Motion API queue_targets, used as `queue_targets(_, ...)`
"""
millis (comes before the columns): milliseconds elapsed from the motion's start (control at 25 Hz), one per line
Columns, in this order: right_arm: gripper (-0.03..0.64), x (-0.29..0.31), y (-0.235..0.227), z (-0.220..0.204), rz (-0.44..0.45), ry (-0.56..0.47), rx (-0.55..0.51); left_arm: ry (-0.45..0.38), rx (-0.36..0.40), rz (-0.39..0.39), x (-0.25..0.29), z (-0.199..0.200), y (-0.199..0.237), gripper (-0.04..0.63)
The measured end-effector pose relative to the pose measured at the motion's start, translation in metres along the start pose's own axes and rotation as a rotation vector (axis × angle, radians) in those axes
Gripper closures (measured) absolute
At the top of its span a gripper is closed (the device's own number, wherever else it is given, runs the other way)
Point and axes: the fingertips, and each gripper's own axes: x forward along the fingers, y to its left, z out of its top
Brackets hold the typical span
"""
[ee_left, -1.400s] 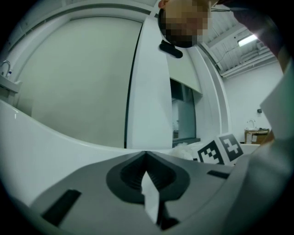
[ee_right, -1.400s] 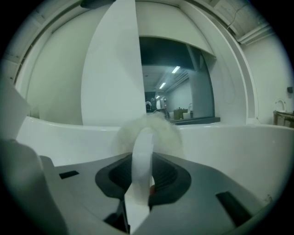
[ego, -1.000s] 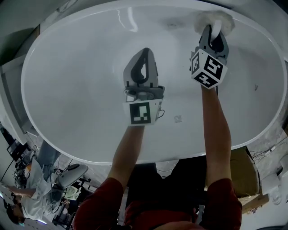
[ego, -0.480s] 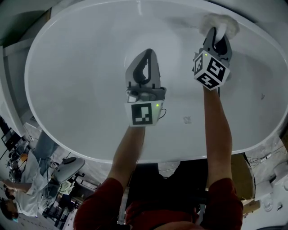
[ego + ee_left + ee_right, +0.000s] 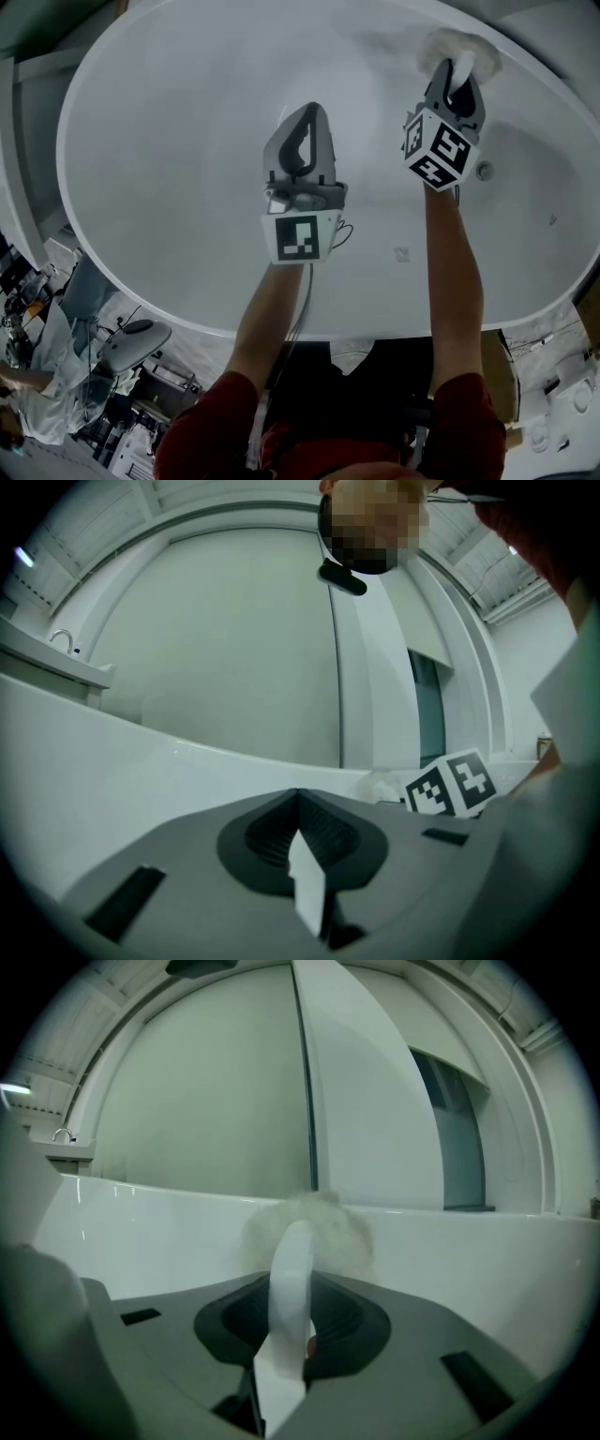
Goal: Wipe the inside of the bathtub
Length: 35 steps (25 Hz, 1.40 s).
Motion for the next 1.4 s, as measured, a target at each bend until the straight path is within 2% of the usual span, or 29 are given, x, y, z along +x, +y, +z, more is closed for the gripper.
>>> queue_targets(600, 0.522, 0.004, 0.1, 0.004, 0.072, -0.007, -0.042, 0.0, -0.024, 0.102, -0.037, -0.001, 0.081, 0.58)
queue_targets(920, 0.522, 0.007, 0.172, 0.008, 0.151, -0.02, -0.066, -0.007, -0.02, 0.171, -0.059, -0.001, 0.131, 0.58)
queue_targets(1120, 0.522, 0.009, 0.191, 0.009, 0.151, -0.026, -0.073, 0.007, -0.023, 0.196, -0.072, -0.004, 0.152, 0.58)
queue_targets(1400, 0.522, 0.012, 0.244, 0.016, 0.216, -0.033, -0.083, -0.001, -0.037, 0.242, -0.088, -0.004, 0.182, 0.58)
